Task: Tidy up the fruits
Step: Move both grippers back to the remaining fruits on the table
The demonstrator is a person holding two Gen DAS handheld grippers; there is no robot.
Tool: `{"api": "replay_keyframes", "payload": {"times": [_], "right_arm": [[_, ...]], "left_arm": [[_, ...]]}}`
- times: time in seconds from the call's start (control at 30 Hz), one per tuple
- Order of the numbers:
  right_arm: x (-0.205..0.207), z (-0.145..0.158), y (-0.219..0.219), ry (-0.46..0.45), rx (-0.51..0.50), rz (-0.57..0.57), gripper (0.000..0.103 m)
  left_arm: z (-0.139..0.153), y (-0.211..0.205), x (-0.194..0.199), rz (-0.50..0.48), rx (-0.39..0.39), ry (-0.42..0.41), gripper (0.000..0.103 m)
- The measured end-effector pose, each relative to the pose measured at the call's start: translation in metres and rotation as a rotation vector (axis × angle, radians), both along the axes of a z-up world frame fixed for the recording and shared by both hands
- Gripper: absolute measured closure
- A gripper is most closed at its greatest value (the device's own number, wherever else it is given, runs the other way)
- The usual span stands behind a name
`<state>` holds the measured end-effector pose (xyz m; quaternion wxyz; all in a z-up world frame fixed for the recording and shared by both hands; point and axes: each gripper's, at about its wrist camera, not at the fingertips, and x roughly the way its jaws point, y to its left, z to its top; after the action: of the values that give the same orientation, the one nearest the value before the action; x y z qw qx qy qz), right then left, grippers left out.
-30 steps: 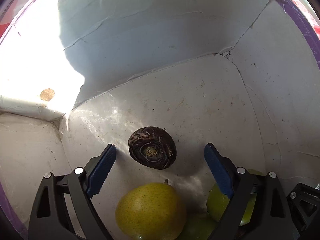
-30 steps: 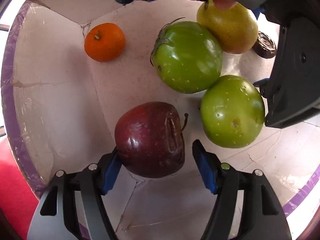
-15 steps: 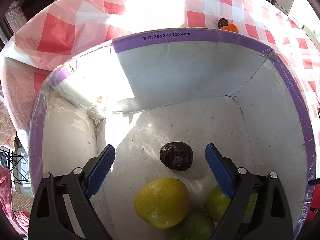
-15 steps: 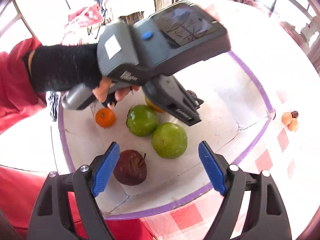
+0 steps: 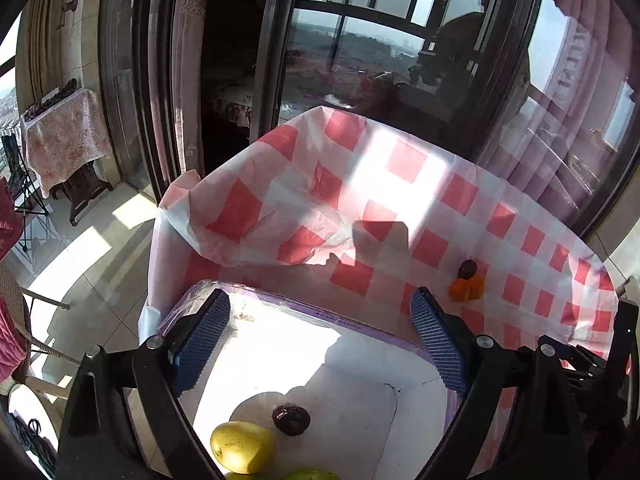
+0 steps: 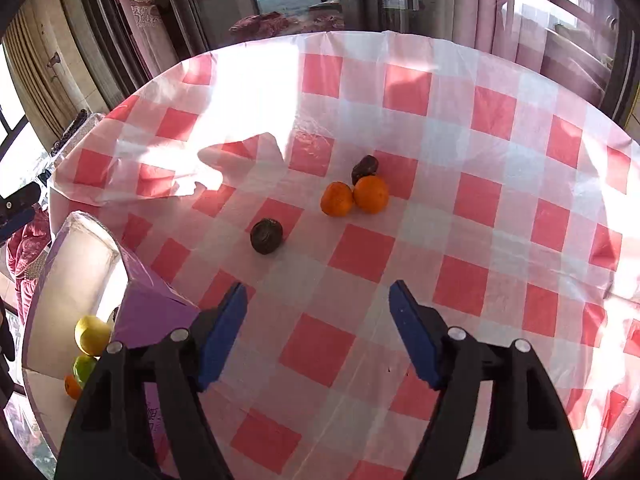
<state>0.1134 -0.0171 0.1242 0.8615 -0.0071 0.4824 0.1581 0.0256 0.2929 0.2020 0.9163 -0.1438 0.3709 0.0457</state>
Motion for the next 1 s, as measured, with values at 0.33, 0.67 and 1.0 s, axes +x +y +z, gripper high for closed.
{"api": "replay_keyframes", "payload": {"times": [0.33, 0.67, 1.0], "right_arm": [[0.031, -0.092, -0.052, 0.047, -0.022, 0.057, 0.035], [0.102, -0.110, -0.026, -0.032, -0.044, 0.282, 0.044], [0.130, -0.113, -0.007, -0.086, -0.031, 0.354, 0.057]], "left_arm": [[-0.039, -0.180, 0.066, -0.205, 0.063, 0.101, 0.014], [-0.128, -0.238, 0.071, -0.376, 0.353, 0.272, 0.014], [-0.166, -0.257, 0.085, -0.356, 0.474, 0.306, 0.014]]}}
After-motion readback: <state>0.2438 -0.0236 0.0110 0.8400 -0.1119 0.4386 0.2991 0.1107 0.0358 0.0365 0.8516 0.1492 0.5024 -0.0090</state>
